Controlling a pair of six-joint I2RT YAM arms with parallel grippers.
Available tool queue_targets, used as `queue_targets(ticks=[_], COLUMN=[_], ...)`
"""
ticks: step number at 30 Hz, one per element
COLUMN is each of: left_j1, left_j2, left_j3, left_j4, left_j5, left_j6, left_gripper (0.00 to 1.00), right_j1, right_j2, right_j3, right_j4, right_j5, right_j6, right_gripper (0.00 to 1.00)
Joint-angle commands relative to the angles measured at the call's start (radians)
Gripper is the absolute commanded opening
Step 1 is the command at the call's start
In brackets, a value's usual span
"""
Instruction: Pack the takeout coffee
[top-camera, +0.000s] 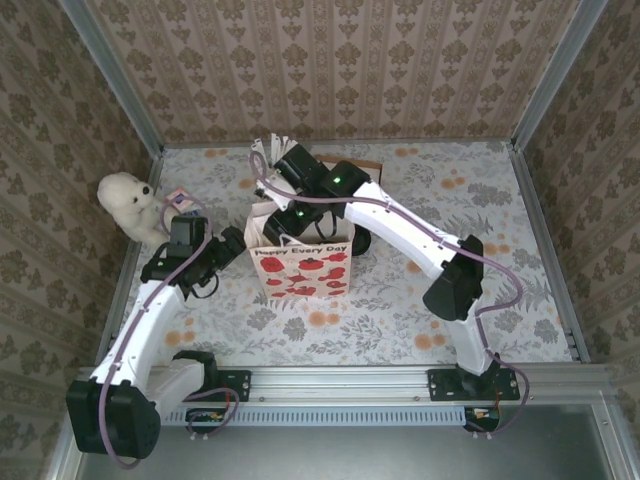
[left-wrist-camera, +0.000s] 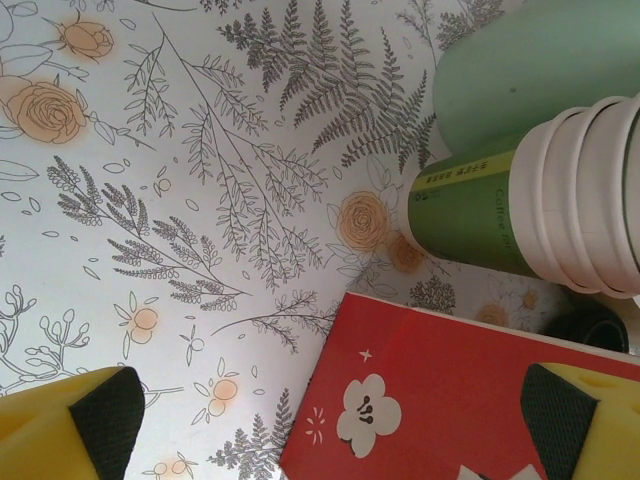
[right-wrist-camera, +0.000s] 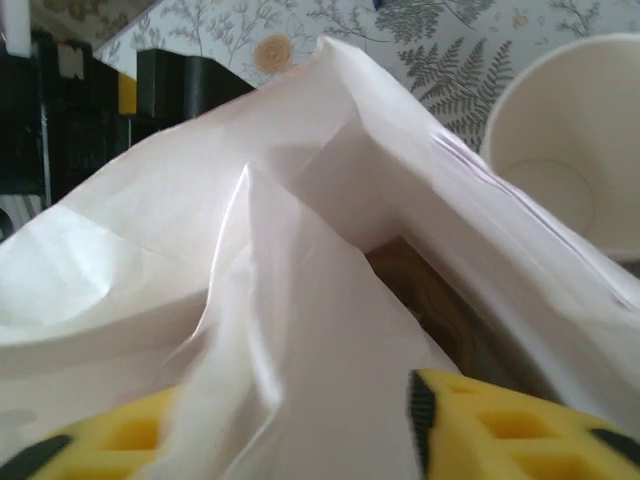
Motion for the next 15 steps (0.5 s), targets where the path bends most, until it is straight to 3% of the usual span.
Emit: queue_targets(ticks=[1,5,10,15], left_j1=[0.004,0.003,0.003,0.001], left_j2=[0.012,0.02,0.025,0.023], left_j3=[0.019,0.021,0.048,0.079], left_j4=[0.01,0.017,0.018,0.025], left_j5=[0.014,0.018,0.071,0.17], left_j6=[-0.008,-0.01,-0.01,-0.024], left_gripper=[1.0,1.0,1.0,1.0], right_j1=[-0.008,-0.008,-0.005,-0.001], right_j2=[-0.087,-0.131,-0.132,-0.057], right_j3=[-0.06,-0.13,-0.167,-0.121], right_j4=[0.052,0.087,0.09,0.065], right_j5=[0.026,0.021,-0.007,-0.099], right_j6=[0.029,0.037,0.005,-0.097], right_gripper=[0.39,0.38,0.09,0.0])
